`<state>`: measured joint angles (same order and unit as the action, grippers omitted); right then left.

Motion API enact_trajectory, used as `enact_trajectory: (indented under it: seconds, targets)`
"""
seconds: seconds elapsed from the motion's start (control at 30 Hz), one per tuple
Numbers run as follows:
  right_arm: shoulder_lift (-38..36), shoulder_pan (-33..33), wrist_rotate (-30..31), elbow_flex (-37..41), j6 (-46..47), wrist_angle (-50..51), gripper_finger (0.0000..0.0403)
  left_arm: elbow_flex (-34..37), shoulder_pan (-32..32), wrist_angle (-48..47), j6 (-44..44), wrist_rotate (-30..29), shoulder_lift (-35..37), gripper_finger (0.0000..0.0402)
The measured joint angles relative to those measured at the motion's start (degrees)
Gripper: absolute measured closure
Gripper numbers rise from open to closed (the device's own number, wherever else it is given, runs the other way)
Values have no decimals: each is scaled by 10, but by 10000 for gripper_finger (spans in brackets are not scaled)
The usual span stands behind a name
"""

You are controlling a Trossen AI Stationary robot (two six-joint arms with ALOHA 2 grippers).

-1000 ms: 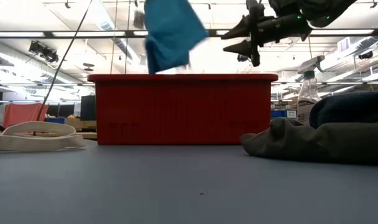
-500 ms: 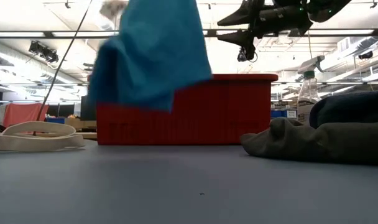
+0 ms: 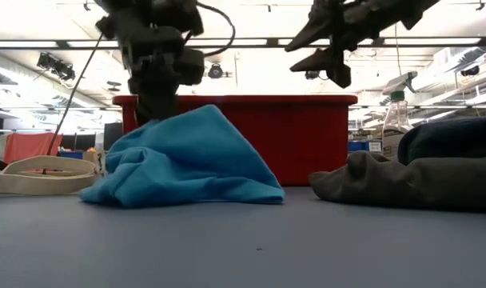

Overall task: Fold Laundry from Bin
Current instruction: Remove the blue shorts from the bin

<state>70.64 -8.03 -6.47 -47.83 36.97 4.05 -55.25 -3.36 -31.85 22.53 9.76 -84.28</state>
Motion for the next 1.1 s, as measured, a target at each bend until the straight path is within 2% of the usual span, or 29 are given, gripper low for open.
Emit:
enact_trajectory:
  seconds: [0.07, 0.2, 0.37, 0.5, 0.73, 0.97, 1.03, 1.1]
  targets:
    - [14, 23, 23, 0, 26, -4, 217, 25, 4, 48, 11, 9, 3, 347]
    - [81, 48, 26, 0, 112, -53, 200, 39, 21, 112, 3, 15, 3, 329]
    - [178, 71, 32, 0, 189, -194, 190, 38, 39, 177, -45, 15, 4, 337]
    - [218, 82, 24, 0, 244, -258, 189, 38, 38, 173, -57, 15, 4, 346]
    - [253, 116, 23, -9, 261, -262, 190, 38, 35, 181, -57, 15, 4, 347]
    - [313, 101, 10, -56, 231, -262, 193, 38, 36, 197, -54, 15, 4, 347]
    - [325, 97, 6, -67, 233, -261, 209, 39, 36, 199, -53, 14, 4, 347]
    - [325, 95, 6, -74, 230, -259, 250, 39, 36, 200, -46, 15, 4, 347]
